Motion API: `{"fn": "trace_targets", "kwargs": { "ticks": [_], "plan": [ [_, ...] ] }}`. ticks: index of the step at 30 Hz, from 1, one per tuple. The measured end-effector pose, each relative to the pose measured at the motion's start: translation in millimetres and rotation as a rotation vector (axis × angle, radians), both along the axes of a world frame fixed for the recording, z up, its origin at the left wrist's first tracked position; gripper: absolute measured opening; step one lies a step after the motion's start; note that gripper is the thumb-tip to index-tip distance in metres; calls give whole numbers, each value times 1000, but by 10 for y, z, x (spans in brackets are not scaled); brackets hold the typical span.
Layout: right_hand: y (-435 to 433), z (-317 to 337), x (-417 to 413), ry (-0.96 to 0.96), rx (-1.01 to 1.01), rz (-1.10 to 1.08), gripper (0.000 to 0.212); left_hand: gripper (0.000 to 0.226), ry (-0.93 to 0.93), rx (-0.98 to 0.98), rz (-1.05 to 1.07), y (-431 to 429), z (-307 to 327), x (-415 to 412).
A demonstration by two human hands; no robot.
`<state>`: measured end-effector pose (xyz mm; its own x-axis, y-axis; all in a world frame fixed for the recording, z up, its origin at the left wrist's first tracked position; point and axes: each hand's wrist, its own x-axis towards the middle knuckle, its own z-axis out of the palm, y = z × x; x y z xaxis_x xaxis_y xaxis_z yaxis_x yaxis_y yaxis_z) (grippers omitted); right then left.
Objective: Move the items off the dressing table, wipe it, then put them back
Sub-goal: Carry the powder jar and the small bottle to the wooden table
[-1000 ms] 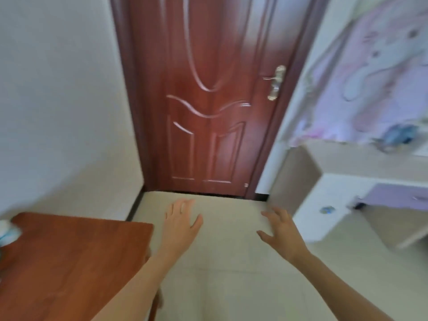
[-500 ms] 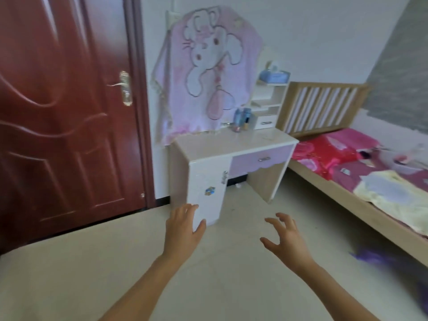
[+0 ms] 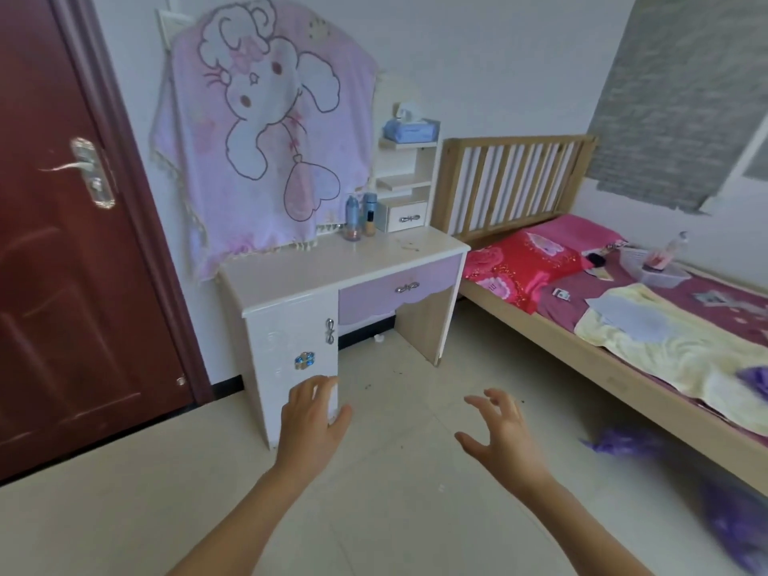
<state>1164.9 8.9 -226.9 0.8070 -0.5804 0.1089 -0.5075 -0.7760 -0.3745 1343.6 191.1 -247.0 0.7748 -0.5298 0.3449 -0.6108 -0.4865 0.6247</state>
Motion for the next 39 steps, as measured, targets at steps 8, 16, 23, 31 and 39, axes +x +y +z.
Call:
{"fn": "trace_targets", "kwargs": {
  "ticks": [8, 16, 23, 31, 39],
  "plan": [
    [-938, 4, 684, 93, -29, 36, 55, 37, 62, -46, 66, -977, -68, 902],
    [-1983, 3, 1113, 89, -3, -83, 54, 38, 110, -20, -47, -2207, -120, 1449],
    [-3040, -197, 1360, 124, 11, -99, 55, 41, 121, -7, -79, -3210, -273, 1825],
    [-4467, -45, 2336, 25, 2, 53, 57, 38, 50, -35, 45, -4361, -64, 2467],
    [-5021, -329, 3526, 36, 103, 287, 53, 40, 161, 39, 221, -4713, -264, 2914]
  ]
}}
